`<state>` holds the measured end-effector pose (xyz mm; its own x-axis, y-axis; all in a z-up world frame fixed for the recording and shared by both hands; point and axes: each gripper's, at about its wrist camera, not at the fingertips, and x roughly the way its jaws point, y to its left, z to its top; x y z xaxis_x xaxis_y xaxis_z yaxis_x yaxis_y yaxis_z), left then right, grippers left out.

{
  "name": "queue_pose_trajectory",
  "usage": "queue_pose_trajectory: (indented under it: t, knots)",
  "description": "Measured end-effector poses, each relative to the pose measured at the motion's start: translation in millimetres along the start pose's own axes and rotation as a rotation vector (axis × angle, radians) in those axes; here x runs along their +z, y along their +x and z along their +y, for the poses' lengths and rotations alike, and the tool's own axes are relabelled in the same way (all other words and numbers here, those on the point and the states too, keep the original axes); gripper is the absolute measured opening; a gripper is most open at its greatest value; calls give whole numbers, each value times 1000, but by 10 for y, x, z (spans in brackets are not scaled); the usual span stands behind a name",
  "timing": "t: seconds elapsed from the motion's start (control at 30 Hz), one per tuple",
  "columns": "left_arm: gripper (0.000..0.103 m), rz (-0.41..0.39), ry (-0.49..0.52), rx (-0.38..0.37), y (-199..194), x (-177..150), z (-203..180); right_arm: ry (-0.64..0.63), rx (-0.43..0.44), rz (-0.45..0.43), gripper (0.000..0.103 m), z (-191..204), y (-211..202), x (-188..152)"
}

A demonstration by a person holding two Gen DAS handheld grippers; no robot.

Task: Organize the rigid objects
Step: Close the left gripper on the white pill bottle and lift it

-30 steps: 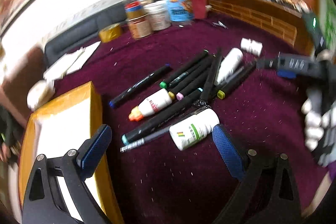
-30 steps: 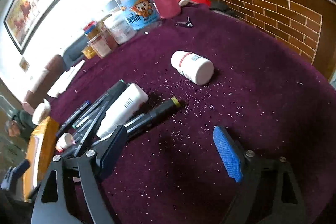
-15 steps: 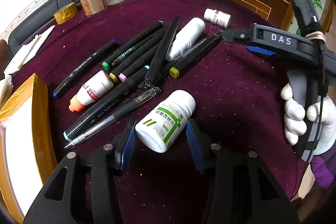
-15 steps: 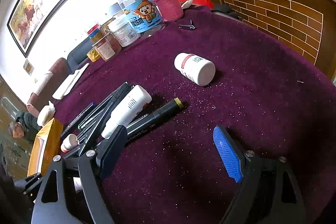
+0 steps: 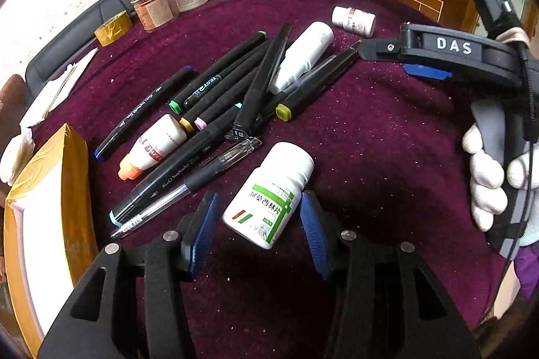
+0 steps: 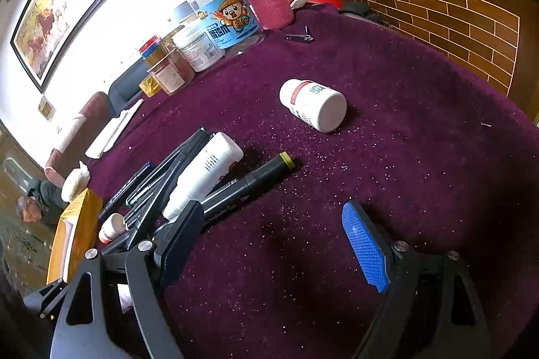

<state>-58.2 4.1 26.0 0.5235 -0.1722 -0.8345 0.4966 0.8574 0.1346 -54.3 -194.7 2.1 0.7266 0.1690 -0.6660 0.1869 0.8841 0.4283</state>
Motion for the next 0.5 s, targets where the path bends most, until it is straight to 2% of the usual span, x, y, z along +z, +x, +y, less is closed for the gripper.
queue_pose_trajectory:
  t: [0.33, 0.5]
  knots:
    - [48, -14, 34, 42, 68, 51, -178, -2, -3, 0, 80, 6, 5, -3]
    - [45, 4, -40, 18, 81, 78, -166, -11, -14, 1, 80, 26, 8, -11]
